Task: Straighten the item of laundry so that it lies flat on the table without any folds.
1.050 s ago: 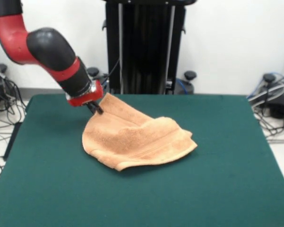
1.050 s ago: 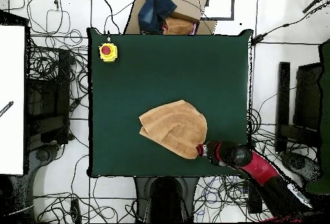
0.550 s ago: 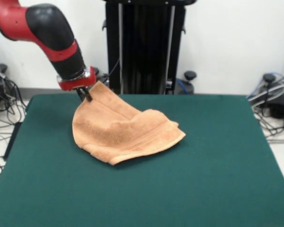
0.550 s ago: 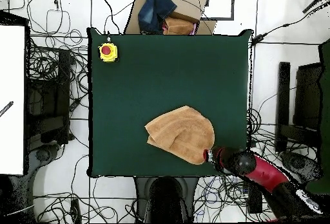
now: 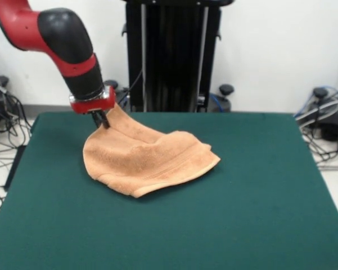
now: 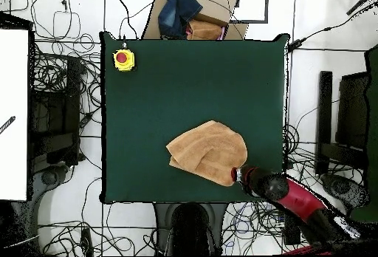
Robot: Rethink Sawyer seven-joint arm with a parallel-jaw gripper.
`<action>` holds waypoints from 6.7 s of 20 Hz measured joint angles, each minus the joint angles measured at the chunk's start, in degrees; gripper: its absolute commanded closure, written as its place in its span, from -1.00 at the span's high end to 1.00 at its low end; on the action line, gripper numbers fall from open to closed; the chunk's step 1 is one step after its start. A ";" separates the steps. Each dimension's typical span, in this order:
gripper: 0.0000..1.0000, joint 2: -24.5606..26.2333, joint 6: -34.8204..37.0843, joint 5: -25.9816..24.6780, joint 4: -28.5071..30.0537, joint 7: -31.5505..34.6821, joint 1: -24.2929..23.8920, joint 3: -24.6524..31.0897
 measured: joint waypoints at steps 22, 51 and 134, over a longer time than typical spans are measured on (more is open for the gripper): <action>-1.00 -13.68 -0.01 8.23 12.03 0.04 5.37 -3.30; -1.00 -32.65 8.97 18.42 22.02 0.04 12.23 -6.90; -1.00 -31.46 -3.34 25.00 12.31 0.05 28.22 -19.92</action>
